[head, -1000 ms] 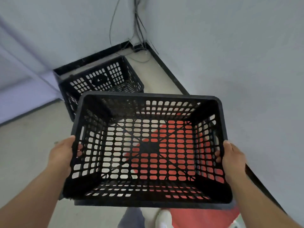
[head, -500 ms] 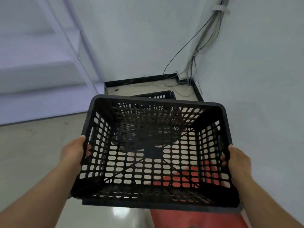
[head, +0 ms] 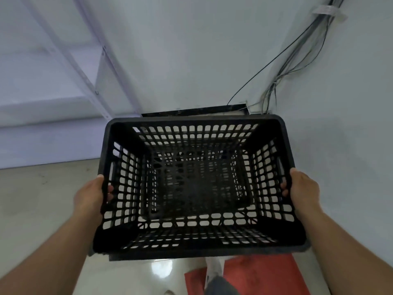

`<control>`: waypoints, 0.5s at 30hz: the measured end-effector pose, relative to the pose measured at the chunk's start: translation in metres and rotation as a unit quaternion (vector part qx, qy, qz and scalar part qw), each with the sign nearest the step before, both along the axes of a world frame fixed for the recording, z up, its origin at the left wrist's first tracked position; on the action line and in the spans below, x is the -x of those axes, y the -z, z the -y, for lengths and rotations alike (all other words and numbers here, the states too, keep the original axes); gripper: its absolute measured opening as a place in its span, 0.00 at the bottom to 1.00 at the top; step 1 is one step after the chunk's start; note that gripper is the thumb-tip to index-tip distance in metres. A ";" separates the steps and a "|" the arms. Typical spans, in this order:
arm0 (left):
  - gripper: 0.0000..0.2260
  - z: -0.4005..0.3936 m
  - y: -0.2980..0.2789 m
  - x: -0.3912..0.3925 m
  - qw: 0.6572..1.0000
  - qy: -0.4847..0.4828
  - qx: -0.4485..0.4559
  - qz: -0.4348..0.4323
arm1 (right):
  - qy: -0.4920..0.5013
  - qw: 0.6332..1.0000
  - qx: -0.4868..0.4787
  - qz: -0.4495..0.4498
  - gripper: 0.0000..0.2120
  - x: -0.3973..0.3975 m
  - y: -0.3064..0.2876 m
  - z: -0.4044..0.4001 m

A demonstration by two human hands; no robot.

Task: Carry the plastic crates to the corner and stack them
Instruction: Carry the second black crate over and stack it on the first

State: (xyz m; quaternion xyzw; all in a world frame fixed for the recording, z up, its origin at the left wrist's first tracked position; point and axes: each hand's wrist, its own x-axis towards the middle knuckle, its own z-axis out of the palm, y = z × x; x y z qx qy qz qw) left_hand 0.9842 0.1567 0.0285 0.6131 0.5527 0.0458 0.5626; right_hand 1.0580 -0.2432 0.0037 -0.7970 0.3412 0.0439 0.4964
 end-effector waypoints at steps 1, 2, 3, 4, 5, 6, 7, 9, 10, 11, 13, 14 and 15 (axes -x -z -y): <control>0.12 0.000 0.006 -0.008 1.000 -0.007 0.003 0.000 | -0.004 1.000 0.003 -0.003 0.19 -0.014 0.004 -0.001; 0.11 0.000 0.011 -0.016 1.000 -0.012 0.005 0.000 | -0.011 1.000 0.009 -0.006 0.19 -0.027 0.007 -0.002; 0.11 -0.001 0.016 -0.022 1.000 -0.017 0.009 0.001 | -0.020 1.000 0.013 -0.006 0.19 -0.039 0.011 -0.003; 0.11 -0.001 0.022 -0.028 1.000 -0.024 0.013 0.004 | -0.027 0.999 0.016 -0.006 0.19 -0.051 0.015 -0.006; 0.11 -0.002 0.027 -0.034 0.999 -0.032 0.014 0.005 | -0.033 0.999 0.018 -0.006 0.18 -0.061 0.018 -0.009; 0.11 -0.003 0.032 -0.039 0.999 -0.038 0.014 0.003 | -0.038 0.999 0.020 -0.007 0.17 -0.071 0.021 -0.012; 0.12 -0.004 0.037 -0.045 0.999 -0.042 0.015 -0.001 | -0.042 0.999 0.022 -0.009 0.17 -0.080 0.025 -0.015; 0.13 -0.009 0.046 -0.055 0.998 -0.055 0.022 -0.008 | -0.048 0.998 0.024 -0.018 0.16 -0.095 0.033 -0.020; 0.14 -0.011 0.051 -0.059 0.998 -0.062 0.023 -0.010 | -0.052 0.998 0.024 -0.022 0.16 -0.102 0.037 -0.023; 0.14 -0.014 0.056 -0.062 0.997 -0.066 0.022 -0.013 | -0.054 0.998 0.025 -0.026 0.15 -0.107 0.042 -0.026; 0.12 -0.018 0.063 -0.069 0.998 -0.063 0.019 -0.018 | -0.056 0.998 0.030 -0.029 0.15 -0.117 0.050 -0.032; 0.12 -0.021 0.066 -0.073 0.998 -0.060 0.018 -0.020 | -0.060 0.997 0.034 -0.032 0.16 -0.120 0.054 -0.034; 0.11 -0.023 0.070 -0.076 0.998 -0.058 0.017 -0.024 | -0.063 0.997 0.038 -0.034 0.16 -0.123 0.059 -0.036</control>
